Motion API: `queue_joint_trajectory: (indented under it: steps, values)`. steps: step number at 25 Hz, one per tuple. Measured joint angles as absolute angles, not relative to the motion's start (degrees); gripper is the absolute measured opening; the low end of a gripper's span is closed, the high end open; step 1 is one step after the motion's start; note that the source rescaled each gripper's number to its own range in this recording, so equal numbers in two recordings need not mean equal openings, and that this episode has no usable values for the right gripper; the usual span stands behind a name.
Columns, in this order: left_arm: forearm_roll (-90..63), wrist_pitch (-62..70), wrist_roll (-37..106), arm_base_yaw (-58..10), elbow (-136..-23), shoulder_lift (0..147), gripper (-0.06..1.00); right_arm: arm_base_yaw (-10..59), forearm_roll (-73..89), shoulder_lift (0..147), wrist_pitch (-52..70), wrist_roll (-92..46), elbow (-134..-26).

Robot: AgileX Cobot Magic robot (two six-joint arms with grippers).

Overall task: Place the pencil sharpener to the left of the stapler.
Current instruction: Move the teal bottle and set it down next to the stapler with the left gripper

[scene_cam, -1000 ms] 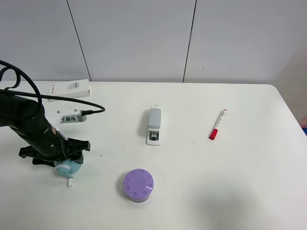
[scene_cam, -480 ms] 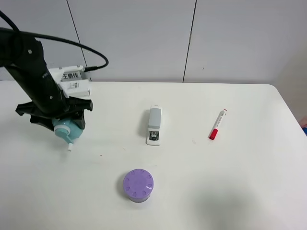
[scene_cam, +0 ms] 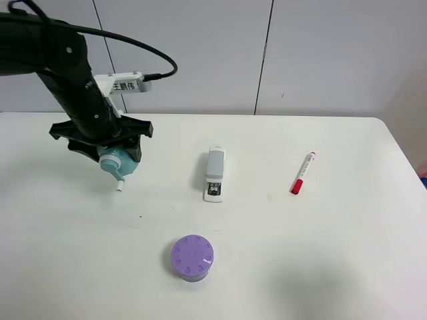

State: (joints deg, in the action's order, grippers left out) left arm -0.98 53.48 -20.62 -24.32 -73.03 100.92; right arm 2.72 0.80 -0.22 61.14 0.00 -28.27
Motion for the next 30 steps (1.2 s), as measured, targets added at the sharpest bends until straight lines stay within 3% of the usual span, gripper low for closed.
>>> queue_joint_trajectory:
  steps: [17, 30]
  values:
    - [-2.8, 51.2, -14.8, -28.5, -89.5, 119.9, 0.03, 2.7, 0.8, -0.2, 61.1, 0.0, -28.3]
    - [-4.2, 47.9, -13.2, -29.3, -90.1, 124.7, 0.03, 2.7, 0.8, -0.2, 61.1, 0.0, -28.3]
